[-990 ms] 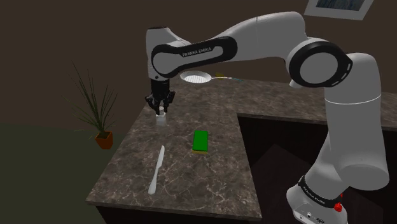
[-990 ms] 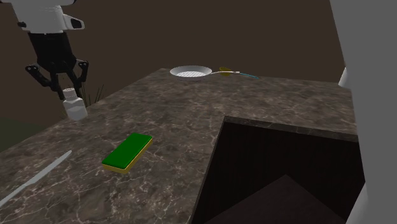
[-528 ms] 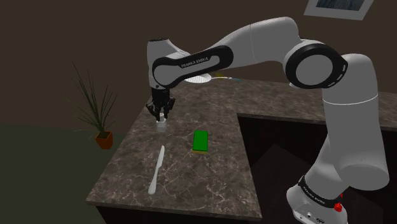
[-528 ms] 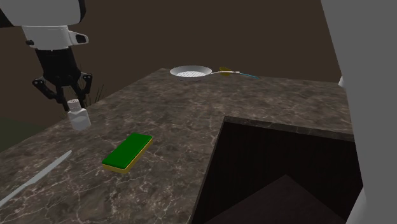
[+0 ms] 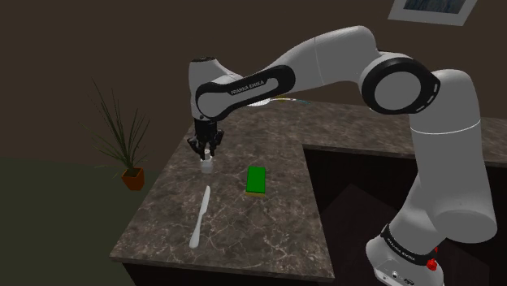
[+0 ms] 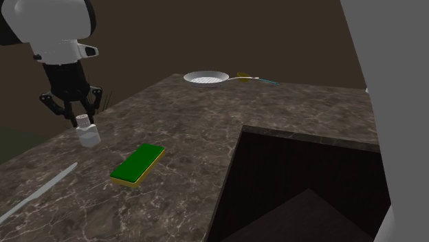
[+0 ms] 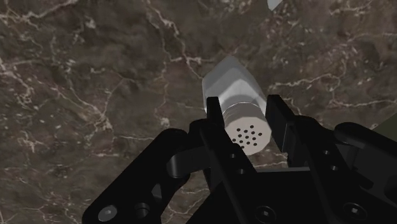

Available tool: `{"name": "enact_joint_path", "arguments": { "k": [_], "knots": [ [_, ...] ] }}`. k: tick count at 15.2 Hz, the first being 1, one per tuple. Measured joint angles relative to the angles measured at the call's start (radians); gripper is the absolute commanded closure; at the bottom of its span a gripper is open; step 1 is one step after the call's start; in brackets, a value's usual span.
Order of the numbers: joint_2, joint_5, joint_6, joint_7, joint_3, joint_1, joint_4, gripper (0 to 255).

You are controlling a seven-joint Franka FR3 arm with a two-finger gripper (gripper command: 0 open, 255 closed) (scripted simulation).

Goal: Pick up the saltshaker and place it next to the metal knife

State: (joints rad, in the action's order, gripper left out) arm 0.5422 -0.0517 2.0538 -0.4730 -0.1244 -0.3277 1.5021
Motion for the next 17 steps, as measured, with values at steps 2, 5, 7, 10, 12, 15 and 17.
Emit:
{"name": "enact_joint_path", "arguments": {
  "k": [2,5,7,10,12,15,17],
  "knots": [
    [0.000,0.000,0.000,0.000,0.000,0.000,0.000,255],
    [0.000,0.000,0.000,0.000,0.000,0.000,0.000,0],
    [0.000,0.000,0.000,0.000,0.000,0.000,0.000,0],
    [-0.006,0.001,-0.011,0.000,0.000,0.000,-0.005,0],
    [-0.019,0.002,-0.058,0.001,-0.002,-0.001,-0.041,0],
    [-0.040,0.005,-0.097,0.004,-0.003,0.002,-0.059,0],
    [-0.040,0.006,-0.104,0.004,-0.003,0.002,-0.065,0]
  ]
}}
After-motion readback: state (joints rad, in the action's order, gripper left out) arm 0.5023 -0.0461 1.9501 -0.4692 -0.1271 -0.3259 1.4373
